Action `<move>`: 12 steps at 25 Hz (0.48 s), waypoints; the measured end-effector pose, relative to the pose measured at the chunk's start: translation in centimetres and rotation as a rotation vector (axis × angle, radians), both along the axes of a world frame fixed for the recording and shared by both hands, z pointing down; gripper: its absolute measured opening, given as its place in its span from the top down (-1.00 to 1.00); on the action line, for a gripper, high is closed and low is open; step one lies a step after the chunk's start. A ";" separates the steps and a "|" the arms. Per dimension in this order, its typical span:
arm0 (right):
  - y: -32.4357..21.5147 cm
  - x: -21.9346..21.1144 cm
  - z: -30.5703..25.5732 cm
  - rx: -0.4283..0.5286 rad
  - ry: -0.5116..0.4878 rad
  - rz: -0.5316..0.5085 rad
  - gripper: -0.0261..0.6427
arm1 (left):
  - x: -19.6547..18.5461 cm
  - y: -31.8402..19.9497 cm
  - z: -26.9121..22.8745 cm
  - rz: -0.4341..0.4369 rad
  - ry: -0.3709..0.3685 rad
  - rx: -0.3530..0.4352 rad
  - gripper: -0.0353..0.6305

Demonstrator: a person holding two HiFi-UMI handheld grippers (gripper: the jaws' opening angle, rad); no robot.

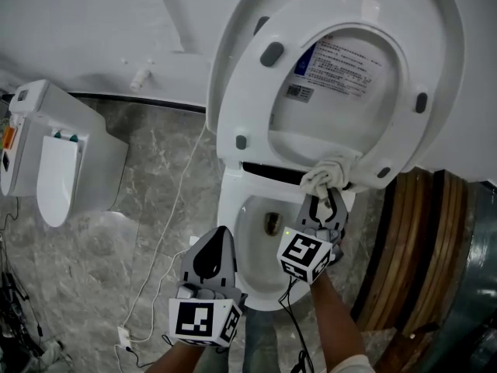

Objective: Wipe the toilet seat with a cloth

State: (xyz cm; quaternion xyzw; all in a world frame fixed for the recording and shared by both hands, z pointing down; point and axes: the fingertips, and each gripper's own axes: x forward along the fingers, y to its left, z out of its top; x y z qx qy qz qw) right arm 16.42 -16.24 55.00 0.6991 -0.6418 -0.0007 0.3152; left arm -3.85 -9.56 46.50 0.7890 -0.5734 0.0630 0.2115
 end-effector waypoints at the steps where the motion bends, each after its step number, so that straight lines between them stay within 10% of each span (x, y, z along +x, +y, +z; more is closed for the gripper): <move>1: -0.1 -0.6 0.1 -0.003 -0.006 -0.005 0.65 | -0.2 0.0 0.0 -0.003 0.000 0.000 0.91; 12: -1.2 -4.0 0.5 0.003 -0.083 0.043 0.65 | -3.4 -0.5 0.2 -0.040 0.008 -0.005 0.91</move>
